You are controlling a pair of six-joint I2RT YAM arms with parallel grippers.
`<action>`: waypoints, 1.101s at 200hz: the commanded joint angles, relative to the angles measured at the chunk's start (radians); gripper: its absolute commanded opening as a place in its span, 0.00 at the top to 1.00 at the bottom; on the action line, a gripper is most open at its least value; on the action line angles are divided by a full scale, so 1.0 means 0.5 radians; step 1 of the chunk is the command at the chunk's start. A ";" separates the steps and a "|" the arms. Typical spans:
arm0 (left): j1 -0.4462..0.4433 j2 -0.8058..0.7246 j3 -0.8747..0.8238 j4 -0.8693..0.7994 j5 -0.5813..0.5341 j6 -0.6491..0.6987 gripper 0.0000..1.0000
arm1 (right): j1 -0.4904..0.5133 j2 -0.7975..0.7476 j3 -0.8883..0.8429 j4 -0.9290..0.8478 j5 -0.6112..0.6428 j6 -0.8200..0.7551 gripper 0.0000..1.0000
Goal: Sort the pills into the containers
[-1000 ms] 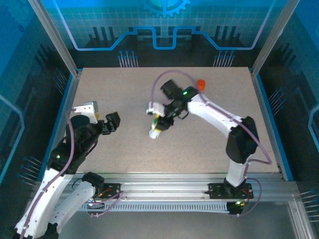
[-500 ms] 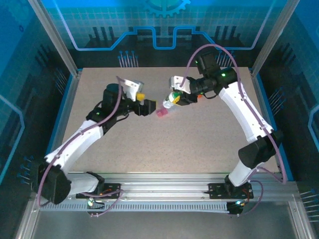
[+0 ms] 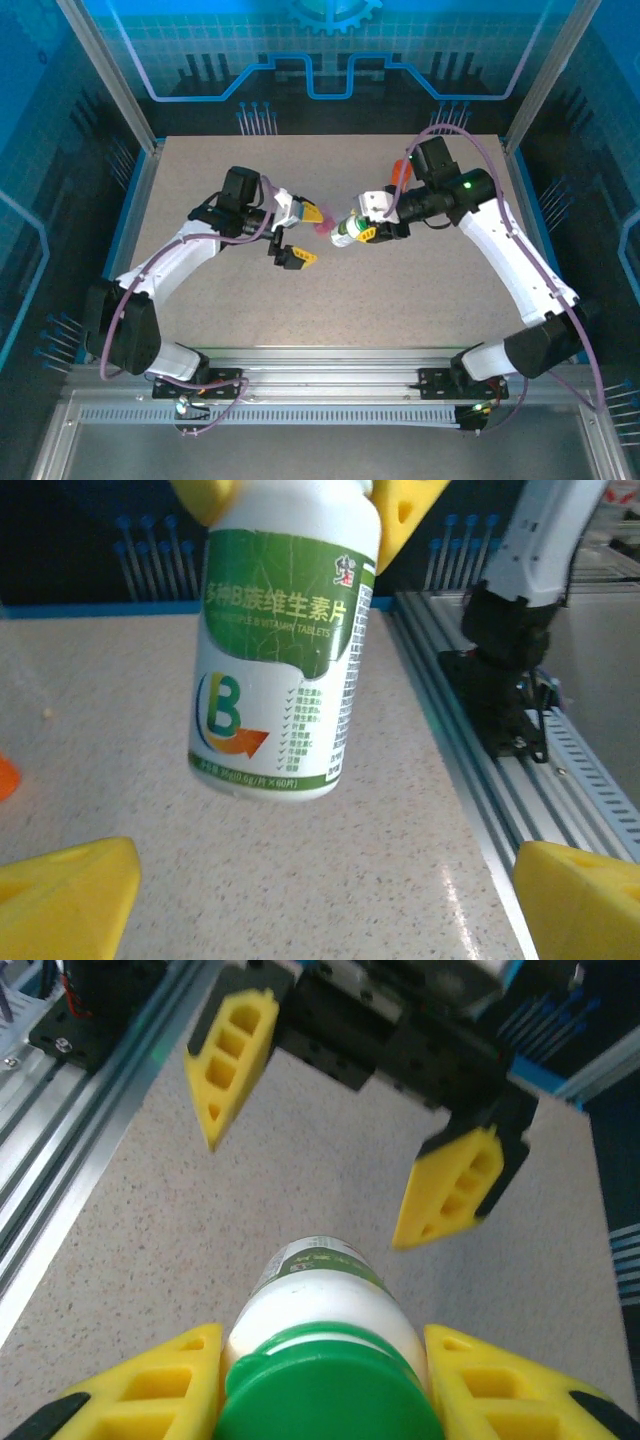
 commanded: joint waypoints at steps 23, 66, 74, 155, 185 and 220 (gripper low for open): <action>-0.068 0.108 0.116 -0.177 0.039 0.211 0.06 | 0.156 -0.023 -0.011 0.103 -0.118 -0.211 0.71; -0.129 0.156 0.133 -0.208 -0.069 0.236 0.13 | 0.204 0.036 0.011 0.101 -0.076 -0.323 0.71; -0.132 0.162 0.134 -0.208 -0.074 0.239 0.15 | 0.205 0.037 0.006 0.100 -0.075 -0.344 0.71; -0.158 0.177 0.162 -0.227 -0.080 0.248 0.28 | 0.215 0.063 -0.031 0.108 -0.020 -0.464 0.70; -0.168 0.177 0.176 -0.213 -0.083 0.236 0.28 | 0.227 0.078 -0.030 0.110 -0.033 -0.492 0.70; -0.179 0.197 0.189 -0.223 -0.083 0.238 0.32 | 0.252 0.088 -0.031 0.129 -0.050 -0.496 0.70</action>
